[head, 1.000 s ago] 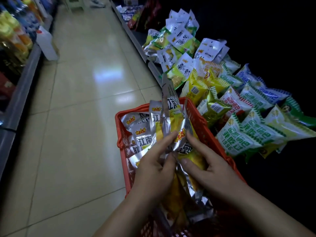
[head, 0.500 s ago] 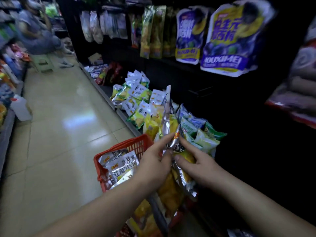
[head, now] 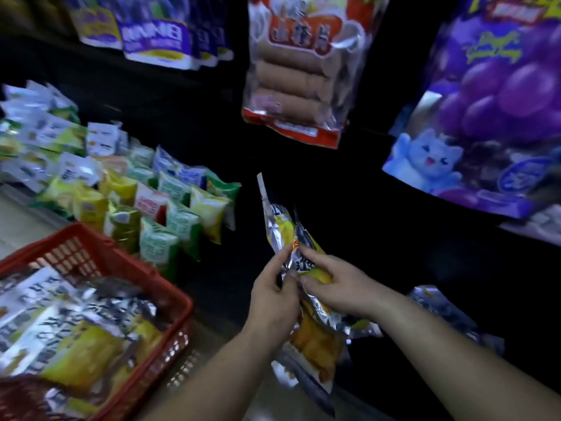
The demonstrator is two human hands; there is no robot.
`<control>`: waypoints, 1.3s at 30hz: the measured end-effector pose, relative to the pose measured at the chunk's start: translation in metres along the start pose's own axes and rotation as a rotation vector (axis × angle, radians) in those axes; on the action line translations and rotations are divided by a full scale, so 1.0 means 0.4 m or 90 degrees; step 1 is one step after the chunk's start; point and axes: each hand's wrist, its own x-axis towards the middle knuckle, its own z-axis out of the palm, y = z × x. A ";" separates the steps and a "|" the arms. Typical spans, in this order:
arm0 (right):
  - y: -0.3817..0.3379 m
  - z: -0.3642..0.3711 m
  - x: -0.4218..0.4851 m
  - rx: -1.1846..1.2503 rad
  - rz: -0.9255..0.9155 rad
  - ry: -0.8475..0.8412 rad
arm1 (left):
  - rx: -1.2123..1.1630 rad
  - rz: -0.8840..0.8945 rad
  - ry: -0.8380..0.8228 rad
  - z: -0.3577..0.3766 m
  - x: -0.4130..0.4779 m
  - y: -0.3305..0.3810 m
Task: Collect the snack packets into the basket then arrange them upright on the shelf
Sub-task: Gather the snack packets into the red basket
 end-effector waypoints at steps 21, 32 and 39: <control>0.153 0.044 -0.073 -0.248 0.146 -0.145 | 0.005 -0.319 -0.012 -0.004 -0.070 -0.200; -0.220 0.394 0.073 -0.116 0.010 -0.244 | 0.610 0.012 0.178 -0.594 -0.281 -0.243; -0.394 0.621 0.143 -0.155 -0.087 -0.318 | 0.635 -0.165 0.193 -0.733 -0.329 -0.257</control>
